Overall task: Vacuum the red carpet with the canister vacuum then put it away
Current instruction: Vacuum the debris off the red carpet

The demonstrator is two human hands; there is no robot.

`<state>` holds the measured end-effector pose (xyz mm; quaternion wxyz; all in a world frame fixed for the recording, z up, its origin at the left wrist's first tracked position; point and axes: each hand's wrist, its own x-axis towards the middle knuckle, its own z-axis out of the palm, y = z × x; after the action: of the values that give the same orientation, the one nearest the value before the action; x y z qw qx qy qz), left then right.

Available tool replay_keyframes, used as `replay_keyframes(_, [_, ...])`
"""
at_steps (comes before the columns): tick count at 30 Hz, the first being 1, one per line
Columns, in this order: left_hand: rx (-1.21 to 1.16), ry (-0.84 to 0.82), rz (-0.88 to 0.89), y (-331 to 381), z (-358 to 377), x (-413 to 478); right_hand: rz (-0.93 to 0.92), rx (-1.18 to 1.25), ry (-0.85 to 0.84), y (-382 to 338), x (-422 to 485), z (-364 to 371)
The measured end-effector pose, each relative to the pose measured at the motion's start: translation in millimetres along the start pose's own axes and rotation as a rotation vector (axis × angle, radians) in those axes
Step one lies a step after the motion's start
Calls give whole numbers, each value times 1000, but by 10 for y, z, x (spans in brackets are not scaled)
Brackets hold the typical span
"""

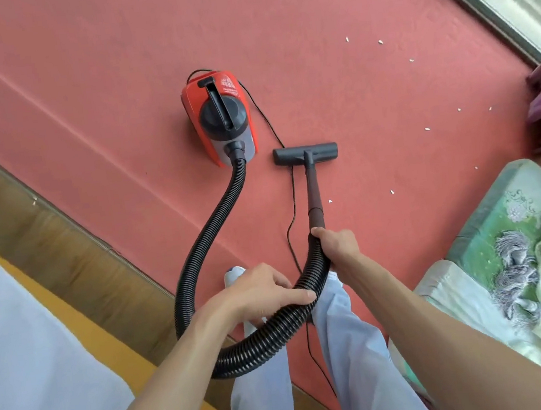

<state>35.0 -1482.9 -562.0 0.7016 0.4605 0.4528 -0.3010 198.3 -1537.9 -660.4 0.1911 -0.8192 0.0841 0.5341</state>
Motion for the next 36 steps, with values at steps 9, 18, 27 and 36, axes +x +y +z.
replay_keyframes(9, [68,94,224,330,-33,-90,-26,406,49,-347,-86,-448])
replay_keyframes(18, [326,-187,121,649,-155,-318,197,647,-47,364,-361,-574])
replay_keyframes(27, [628,46,117,525,-148,-289,209,744,-65,366,-262,-201])
replay_keyframes(36, [680,-79,49,612,-365,-535,306,752,-158,522,-520,25])
